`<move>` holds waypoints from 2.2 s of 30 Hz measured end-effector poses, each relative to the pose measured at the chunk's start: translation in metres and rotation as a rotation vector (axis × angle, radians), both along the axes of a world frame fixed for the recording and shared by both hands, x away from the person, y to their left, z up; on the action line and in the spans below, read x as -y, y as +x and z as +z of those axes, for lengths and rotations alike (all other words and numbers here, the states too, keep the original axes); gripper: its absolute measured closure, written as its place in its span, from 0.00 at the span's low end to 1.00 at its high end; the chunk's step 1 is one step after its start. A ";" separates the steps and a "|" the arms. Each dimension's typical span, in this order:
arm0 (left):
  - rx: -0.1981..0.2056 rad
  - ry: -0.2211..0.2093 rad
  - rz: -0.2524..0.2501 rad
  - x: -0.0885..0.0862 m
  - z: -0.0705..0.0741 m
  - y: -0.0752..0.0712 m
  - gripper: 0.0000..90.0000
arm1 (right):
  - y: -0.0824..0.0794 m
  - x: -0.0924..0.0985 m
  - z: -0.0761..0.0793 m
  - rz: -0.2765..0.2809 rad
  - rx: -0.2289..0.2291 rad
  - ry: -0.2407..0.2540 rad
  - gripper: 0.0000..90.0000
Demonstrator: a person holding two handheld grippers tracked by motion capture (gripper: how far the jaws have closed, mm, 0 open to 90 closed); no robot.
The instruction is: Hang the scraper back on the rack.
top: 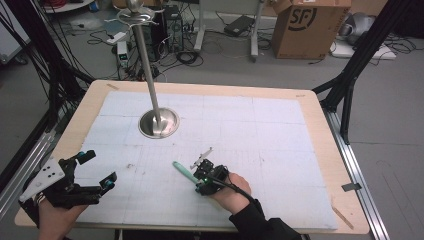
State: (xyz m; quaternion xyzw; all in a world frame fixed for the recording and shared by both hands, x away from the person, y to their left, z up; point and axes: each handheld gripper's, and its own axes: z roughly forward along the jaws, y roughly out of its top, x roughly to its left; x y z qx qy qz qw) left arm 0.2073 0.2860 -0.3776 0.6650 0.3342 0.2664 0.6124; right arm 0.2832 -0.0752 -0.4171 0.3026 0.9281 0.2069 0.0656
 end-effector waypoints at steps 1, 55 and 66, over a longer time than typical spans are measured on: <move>0.000 -0.004 0.001 0.000 0.000 0.000 0.02 | 0.000 0.000 0.000 0.002 -0.001 -0.007 0.78; 0.002 -0.002 0.009 -0.002 0.001 -0.005 0.02 | 0.025 0.051 0.071 -0.034 0.410 0.625 0.90; 0.003 -0.003 0.017 -0.006 0.000 -0.011 0.02 | 0.052 0.039 0.120 0.002 0.491 0.729 0.90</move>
